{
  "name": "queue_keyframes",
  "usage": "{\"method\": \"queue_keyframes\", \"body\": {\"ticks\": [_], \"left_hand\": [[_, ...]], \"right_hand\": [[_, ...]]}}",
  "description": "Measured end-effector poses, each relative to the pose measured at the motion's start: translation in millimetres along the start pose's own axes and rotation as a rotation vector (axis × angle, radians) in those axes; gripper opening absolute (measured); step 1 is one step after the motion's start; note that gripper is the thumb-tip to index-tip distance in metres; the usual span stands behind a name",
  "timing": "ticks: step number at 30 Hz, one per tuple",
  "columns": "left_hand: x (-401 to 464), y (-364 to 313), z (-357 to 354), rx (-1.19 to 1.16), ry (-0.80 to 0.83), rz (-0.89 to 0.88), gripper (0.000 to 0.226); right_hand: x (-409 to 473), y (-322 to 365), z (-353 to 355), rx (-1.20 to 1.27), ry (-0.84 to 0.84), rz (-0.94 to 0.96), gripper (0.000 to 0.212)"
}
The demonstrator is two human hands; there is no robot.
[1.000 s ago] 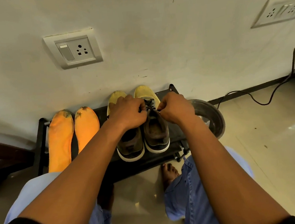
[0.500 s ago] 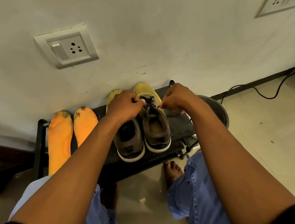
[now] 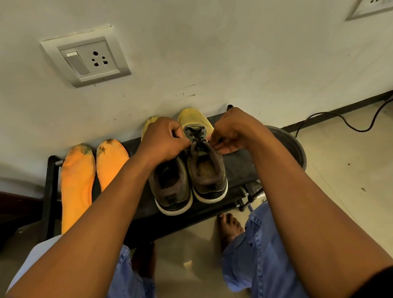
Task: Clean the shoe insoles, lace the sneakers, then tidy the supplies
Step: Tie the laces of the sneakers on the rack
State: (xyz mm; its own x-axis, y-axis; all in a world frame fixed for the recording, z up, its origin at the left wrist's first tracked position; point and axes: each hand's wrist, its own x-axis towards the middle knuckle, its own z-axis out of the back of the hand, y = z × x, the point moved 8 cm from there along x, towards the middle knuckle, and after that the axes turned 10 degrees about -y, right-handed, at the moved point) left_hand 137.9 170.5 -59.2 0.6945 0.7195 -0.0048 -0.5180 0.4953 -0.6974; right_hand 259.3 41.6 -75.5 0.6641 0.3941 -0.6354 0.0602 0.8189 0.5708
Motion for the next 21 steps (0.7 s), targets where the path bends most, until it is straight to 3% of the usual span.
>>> {"method": "queue_keyframes", "body": {"ticks": [7,14,18,21], "left_hand": [[1,-1,0,0.045,-0.063,-0.044,0.036],[-3,-7,6,-0.068,-0.141,-0.082,0.011],[-6,-15,-11,-0.019,0.04,-0.132,0.021],[-8,-15,-12,0.028,0.036,-0.11,0.027]], "right_hand": [[-4,2,1,-0.068,0.007,-0.006,0.011],[-2,30,28,-0.153,-0.295,0.418,0.005],[1,34,13,-0.225,-0.17,0.475,0.02],[5,31,6,-0.257,-0.121,0.468,0.022]]}}
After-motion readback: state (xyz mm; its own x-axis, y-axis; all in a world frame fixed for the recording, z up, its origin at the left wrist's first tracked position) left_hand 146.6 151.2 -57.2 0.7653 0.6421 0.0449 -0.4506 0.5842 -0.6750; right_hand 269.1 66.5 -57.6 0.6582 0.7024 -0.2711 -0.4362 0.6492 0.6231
